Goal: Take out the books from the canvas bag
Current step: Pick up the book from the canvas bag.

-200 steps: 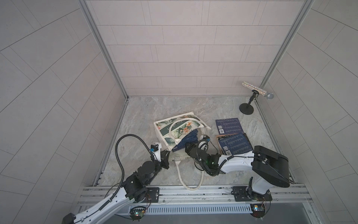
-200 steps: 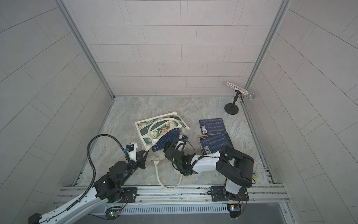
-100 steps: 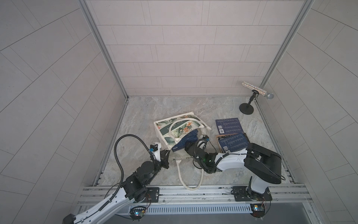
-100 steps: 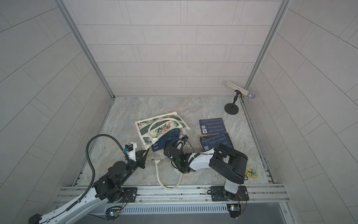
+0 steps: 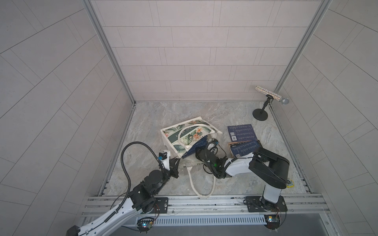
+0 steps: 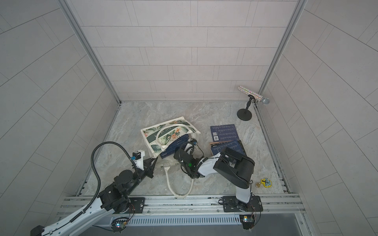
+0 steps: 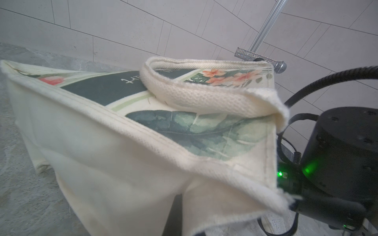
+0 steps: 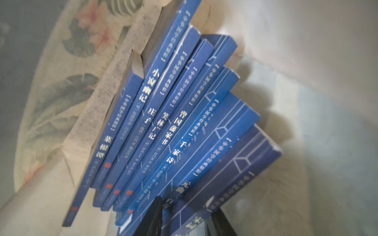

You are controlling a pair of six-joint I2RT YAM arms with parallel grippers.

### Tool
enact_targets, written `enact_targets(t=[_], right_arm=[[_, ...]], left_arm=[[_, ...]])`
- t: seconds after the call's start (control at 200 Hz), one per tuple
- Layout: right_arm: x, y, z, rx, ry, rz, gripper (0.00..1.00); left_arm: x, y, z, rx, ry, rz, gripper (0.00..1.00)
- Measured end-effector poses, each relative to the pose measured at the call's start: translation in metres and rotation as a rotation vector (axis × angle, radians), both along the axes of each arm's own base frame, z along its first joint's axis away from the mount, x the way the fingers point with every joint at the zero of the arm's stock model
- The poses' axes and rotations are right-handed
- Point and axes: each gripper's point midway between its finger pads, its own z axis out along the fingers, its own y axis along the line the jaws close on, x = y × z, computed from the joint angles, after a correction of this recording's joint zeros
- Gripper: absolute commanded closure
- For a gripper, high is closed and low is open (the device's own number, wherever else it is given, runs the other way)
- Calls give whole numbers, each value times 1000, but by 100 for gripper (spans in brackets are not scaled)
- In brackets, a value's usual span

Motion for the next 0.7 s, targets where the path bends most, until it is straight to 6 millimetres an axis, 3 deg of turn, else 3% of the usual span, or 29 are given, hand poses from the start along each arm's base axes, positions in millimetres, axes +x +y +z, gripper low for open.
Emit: enact_targets(t=[0.13,0.22,0.385,0.56,0.7], right_arm=[[16,6,-9,94,-19,20,80],[20,6,-7,130,-31,19,100],[18,-6,11,128,-76,9,100],[2,-42,20,75,-100,-23,100],[-14,-62,38,32,-127,-15,100]], left_arm=[[0,0,-5,18,13,-1,100],[-1,-1,-10,38,27,-7,100],[-2,-2,-8,31,20,-19,100],[-2,-2,-5,19,10,-17,100],[0,1,0,8,-4,2,100]])
